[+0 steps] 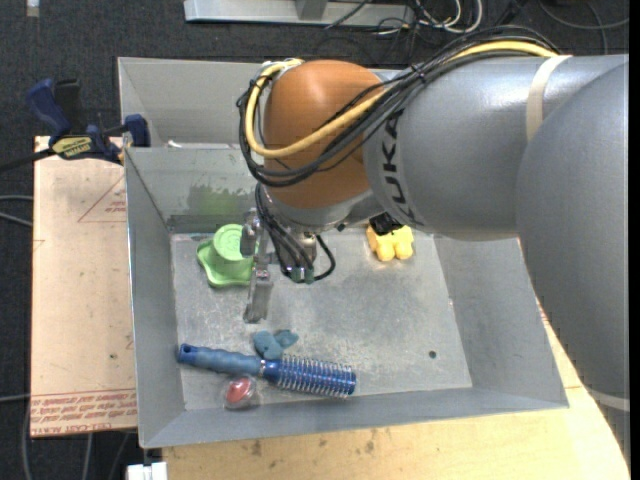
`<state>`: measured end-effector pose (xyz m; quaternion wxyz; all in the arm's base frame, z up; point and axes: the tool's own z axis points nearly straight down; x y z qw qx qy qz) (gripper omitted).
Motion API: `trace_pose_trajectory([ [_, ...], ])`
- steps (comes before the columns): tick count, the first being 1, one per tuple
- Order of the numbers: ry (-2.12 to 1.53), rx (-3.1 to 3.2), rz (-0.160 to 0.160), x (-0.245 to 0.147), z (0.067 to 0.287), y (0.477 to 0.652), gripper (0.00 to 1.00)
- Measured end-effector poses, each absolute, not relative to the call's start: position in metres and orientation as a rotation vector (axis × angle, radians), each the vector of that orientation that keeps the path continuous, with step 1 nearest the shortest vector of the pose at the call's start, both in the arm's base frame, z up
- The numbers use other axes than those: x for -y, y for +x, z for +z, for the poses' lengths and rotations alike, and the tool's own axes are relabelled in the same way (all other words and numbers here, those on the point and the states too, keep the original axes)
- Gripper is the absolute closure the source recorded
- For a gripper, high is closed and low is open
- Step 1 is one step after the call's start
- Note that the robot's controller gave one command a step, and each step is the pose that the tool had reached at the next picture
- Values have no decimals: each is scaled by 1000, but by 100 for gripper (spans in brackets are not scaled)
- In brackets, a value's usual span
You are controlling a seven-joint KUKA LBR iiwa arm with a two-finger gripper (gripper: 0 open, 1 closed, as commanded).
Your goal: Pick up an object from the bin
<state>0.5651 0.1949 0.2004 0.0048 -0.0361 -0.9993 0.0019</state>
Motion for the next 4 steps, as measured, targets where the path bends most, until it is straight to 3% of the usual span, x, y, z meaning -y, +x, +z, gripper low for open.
trace_pose_trajectory([
  [1,-179,3125,3,-230,129,502,0],
  [2,-92,3136,3,-208,66,493,0],
  [3,-92,3139,-1,-210,70,494,100],
  [4,-134,3146,-7,-225,204,496,100],
])
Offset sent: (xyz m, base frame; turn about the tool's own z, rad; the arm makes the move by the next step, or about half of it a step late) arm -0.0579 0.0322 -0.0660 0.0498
